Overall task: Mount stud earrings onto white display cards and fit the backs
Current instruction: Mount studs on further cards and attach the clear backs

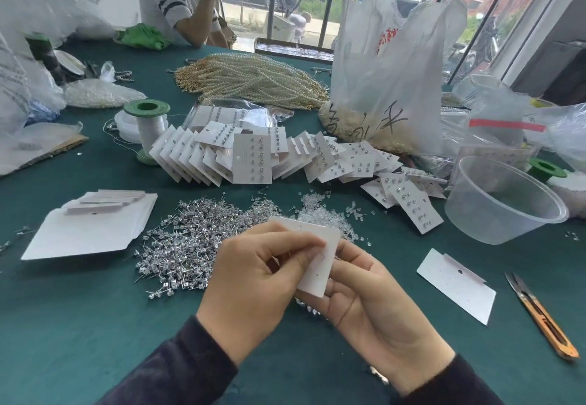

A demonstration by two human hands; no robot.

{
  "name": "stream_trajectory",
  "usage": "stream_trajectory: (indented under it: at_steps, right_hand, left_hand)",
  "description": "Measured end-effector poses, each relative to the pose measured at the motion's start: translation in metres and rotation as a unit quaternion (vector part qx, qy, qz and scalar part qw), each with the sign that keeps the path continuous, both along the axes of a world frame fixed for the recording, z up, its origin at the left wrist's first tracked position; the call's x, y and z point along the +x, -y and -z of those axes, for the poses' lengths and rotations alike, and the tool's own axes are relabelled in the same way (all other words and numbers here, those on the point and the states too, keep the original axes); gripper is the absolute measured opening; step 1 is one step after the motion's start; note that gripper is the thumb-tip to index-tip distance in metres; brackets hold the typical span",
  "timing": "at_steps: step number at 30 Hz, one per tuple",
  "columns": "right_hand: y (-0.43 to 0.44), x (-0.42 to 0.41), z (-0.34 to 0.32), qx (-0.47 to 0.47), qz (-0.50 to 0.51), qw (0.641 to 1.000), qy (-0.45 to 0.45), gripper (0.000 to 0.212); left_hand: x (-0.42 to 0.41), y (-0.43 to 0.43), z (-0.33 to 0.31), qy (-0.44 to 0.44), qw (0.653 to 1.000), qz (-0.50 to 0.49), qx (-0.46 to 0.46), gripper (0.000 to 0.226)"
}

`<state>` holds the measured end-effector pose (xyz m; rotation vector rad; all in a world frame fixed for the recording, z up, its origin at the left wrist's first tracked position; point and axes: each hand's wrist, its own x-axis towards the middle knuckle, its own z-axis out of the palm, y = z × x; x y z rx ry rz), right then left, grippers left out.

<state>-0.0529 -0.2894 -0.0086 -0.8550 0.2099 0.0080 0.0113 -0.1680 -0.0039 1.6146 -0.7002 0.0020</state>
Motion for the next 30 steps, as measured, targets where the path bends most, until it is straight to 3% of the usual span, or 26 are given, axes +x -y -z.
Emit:
stream_trajectory:
  at_steps: [11,18,23,27,30]
  right_hand:
    - [-0.003,0.0002,-0.0006,0.072,-0.01,0.997,-0.005,0.026]
    - [-0.0036,-0.0024,-0.0013,0.042,0.011,0.999,0.0,0.028]
    - [-0.0024,-0.0041,-0.0054,0.027,0.055,0.998,0.004,0.011]
    - [-0.0026,-0.0036,-0.0053,0.006,0.079,0.997,-0.001,0.012]
    - [-0.0023,-0.0044,-0.0036,-0.024,0.087,0.996,0.018,0.008]
  left_hand:
    - [-0.0014,0.0,0.0011,0.149,0.985,-0.062,0.058,0.013]
    - [-0.0004,0.0005,0.0031,0.142,0.987,-0.069,0.042,0.012]
    - [-0.001,-0.0002,0.0044,0.151,0.985,-0.019,0.079,0.033]
    - [-0.0023,0.0012,0.0081,0.224,0.967,-0.032,0.122,0.04]
    - [-0.0016,0.0004,0.0099,0.303,0.941,-0.07,0.135,0.027]
